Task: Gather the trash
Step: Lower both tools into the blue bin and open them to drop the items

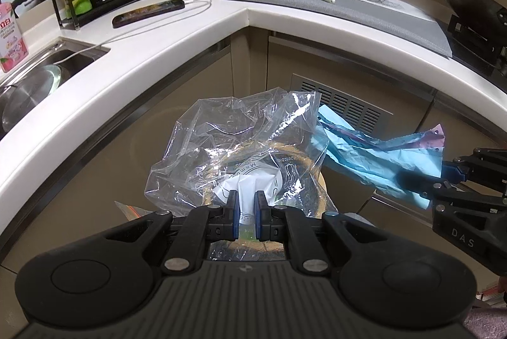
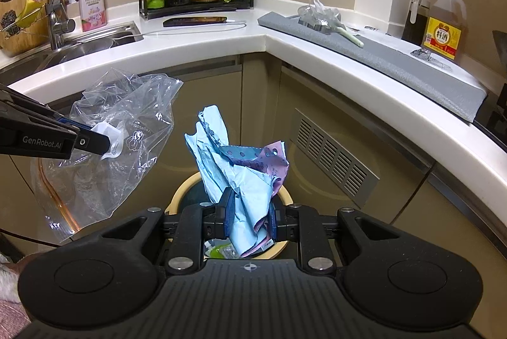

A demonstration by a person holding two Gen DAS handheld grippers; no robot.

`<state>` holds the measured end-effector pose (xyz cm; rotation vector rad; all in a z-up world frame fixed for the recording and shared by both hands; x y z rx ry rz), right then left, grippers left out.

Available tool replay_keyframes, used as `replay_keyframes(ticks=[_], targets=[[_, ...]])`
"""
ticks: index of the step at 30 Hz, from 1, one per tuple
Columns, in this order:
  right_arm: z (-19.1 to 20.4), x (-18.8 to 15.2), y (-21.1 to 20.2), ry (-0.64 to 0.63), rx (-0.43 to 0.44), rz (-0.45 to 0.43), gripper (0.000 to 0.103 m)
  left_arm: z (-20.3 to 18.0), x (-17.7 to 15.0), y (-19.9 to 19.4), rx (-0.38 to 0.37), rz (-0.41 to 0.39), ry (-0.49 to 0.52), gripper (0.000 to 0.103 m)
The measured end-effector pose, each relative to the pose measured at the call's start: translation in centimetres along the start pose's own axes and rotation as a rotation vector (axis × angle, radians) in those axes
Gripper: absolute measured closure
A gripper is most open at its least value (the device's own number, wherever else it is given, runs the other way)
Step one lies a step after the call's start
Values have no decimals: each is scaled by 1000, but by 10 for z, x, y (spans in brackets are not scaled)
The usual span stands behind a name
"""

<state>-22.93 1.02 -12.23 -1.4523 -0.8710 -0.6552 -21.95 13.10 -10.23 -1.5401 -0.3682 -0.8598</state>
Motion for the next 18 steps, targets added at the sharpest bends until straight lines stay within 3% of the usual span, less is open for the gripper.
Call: replay_keyframes(ticks=[18], targets=[[-9, -14, 42, 28, 6, 110, 80, 14, -7, 42, -18, 104, -74, 93]])
Point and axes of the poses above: each gripper's, at about its wrist camera, not at the fingertips, and y roughly the way its jaws point, z to its left, x to its top, the point moved 10 cm from there along y, roughly the way its jaws point, and after that the axes turned 2 degrees about -z, right-handed, at the moved point
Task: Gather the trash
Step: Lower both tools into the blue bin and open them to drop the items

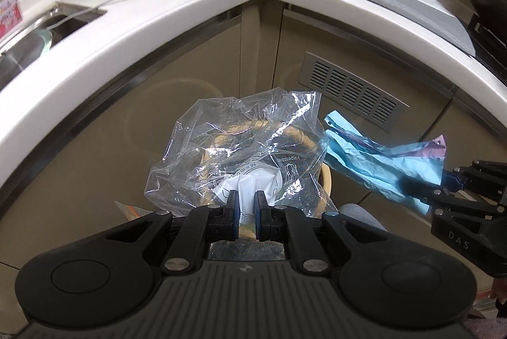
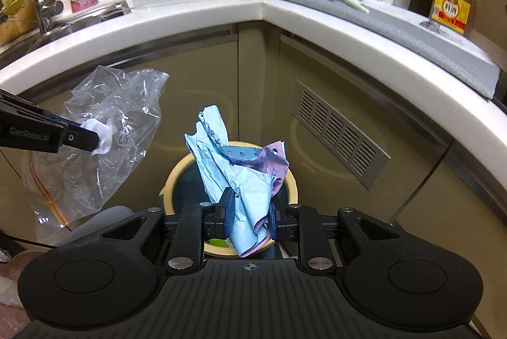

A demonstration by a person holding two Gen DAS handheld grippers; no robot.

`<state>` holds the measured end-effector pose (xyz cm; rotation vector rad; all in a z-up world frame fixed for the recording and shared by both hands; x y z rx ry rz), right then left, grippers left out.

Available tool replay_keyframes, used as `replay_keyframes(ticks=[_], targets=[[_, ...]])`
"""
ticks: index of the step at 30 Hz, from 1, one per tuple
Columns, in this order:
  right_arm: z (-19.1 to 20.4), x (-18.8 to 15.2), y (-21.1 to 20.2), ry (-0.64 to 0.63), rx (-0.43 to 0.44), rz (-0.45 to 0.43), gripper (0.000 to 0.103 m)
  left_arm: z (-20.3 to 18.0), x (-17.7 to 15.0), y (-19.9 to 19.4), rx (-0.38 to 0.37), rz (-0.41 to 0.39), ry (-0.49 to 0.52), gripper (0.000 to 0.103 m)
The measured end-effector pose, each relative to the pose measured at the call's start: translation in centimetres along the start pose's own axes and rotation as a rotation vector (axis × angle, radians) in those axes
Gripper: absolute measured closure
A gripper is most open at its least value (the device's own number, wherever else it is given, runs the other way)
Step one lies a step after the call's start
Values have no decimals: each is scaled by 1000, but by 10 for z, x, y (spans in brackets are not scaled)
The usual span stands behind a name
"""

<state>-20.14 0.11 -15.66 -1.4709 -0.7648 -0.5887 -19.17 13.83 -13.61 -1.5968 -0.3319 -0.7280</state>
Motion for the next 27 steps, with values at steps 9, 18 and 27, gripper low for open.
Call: replay_keyframes(ticks=[9, 18, 27], targets=[[-10, -2, 55, 32, -3, 92, 80, 3, 8, 54, -14, 100, -28, 93], [-21, -5, 134, 60, 9, 206, 80, -1, 26, 142, -14, 220, -2, 93], [-28, -12, 212, 60, 5, 305, 80, -1, 32, 221, -6, 297, 15, 93]])
Point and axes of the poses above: each gripper's, at about its wrist camera, not at the fingertips, and y roughly the way its jaws point, z to its left, x to its top, the point moved 10 cm from there along y, roughly the way its jaws point, and after that the axes turned 2 degrees about -z, right-handed, at the moved point
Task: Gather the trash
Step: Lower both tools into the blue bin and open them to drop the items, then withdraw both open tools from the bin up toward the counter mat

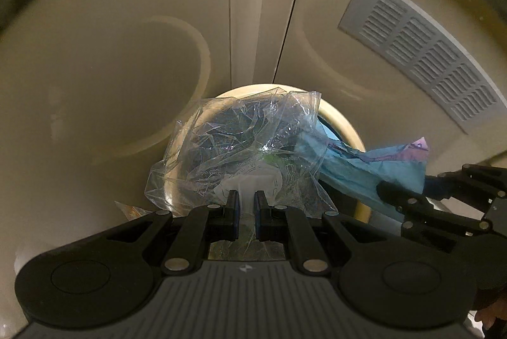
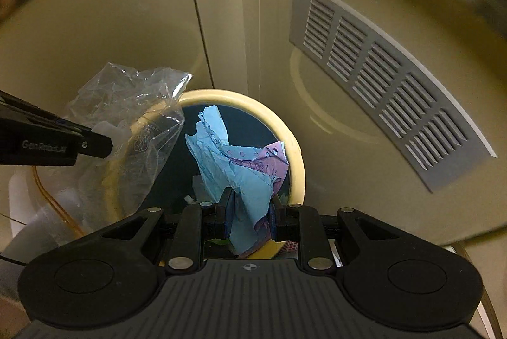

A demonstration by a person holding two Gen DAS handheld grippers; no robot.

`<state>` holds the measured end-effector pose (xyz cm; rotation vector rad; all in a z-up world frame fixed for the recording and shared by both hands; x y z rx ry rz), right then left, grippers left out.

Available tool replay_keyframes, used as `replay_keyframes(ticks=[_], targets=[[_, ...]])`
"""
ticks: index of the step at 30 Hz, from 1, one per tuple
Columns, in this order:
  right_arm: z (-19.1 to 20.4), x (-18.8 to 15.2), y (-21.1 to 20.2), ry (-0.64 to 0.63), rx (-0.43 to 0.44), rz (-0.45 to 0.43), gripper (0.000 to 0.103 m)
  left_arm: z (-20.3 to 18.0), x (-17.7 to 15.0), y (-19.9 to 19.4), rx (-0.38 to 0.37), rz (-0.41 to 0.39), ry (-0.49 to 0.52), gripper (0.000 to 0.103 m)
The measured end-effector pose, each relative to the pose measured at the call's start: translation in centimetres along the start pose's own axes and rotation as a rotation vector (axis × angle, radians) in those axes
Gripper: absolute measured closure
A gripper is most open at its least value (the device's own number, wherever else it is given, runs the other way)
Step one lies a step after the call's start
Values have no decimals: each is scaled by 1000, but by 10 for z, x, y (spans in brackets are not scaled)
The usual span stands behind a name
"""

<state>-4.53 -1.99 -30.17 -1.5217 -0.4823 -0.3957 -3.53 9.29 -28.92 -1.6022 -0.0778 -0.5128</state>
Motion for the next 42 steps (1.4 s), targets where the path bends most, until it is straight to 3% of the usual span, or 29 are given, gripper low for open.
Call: replay_keyframes(ticks=[10, 13, 14, 15, 17, 19, 20, 30, 42], targets=[[-3, 6, 64, -22, -26, 101, 79, -2, 0, 57, 54, 57, 60, 92], [-1, 3, 78, -21, -21, 135, 78, 1, -1, 66, 79, 83, 65, 80], [-1, 1, 81, -22, -20, 147, 75, 1, -2, 68, 80, 86, 69, 65], [-2, 1, 84, -21, -21, 157, 73, 3, -2, 69, 82, 90, 75, 34], [-4, 0, 88, -19, -34, 161, 62, 8, -2, 68, 109, 81, 81, 0], [-5, 2, 90, -19, -55, 157, 37, 11, -1, 60, 113, 44, 95, 0], [-4, 2, 86, -21, -57, 154, 32, 11, -2, 58, 107, 48, 101, 0], [2, -1, 34, -12, -57, 84, 29, 22, -15, 15, 118, 30, 38, 0], [34, -5, -81, -29, 12, -145, 18, 22, -40, -89, 143, -134, -40, 0]])
Point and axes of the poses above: each gripper's, at about its wrist camera, not at the fingertips, and y roughly the way its jaws point, z to its left, x to its top, the point moved 10 cm from there along y, roughly the way its jaws point, and after that the axes turned 2 degrees about -z, right-handed, at the moved point
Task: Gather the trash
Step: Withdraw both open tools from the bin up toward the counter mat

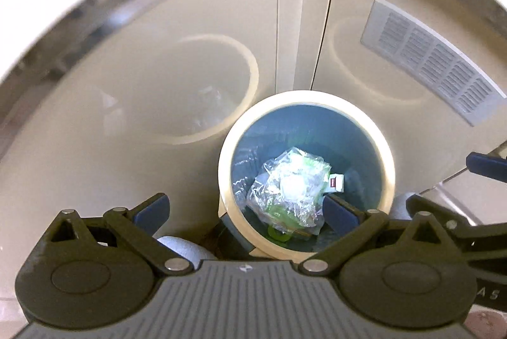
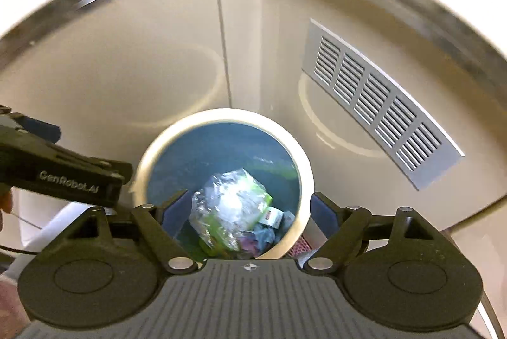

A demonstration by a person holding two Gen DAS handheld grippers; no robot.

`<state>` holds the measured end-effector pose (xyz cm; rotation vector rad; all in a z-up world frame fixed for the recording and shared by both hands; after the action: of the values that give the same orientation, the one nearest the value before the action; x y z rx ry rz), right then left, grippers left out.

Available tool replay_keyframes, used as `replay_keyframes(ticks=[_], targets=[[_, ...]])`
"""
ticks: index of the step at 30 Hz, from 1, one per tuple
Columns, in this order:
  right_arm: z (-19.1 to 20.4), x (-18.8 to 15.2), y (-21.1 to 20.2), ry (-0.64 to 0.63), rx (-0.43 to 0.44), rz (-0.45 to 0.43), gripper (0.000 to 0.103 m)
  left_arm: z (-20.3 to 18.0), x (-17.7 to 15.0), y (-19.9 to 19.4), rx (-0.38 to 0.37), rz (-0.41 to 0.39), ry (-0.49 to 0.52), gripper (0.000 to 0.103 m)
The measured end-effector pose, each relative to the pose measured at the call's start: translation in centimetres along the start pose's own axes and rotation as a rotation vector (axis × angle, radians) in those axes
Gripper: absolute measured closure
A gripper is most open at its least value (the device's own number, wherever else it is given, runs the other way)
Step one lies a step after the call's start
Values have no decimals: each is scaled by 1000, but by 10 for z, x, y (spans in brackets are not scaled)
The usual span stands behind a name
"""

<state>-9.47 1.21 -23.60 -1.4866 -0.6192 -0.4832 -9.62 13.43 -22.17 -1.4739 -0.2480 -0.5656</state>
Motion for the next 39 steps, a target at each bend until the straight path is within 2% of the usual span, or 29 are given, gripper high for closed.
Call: replay_keyframes(ticks=[9, 19, 30, 39], targets=[[7, 1, -58, -37, -19, -119, 15, -4, -24, -53, -1, -101, -6, 0], [17, -3, -106, -80, -46, -211, 14, 1, -30, -95, 12, -204, -25, 0], [15, -7, -123, -94, -81, -246, 12, -5, -30, -120, 9, -263, 3, 0], [8, -12, -129, -72, -88, -254, 12, -5, -30, -125, 10, -277, 11, 0]])
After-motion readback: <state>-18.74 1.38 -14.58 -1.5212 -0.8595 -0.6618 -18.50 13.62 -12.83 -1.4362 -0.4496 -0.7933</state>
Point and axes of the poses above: each gripper's, at about its wrist camera, not at the fingertips, and y roughly the way its jaws point, z to its left, x to its top, the point moved 10 cm from there along y, roughly the way its jaws point, and after that the axes turned 2 degrees about -z, right-handed, at the moved point
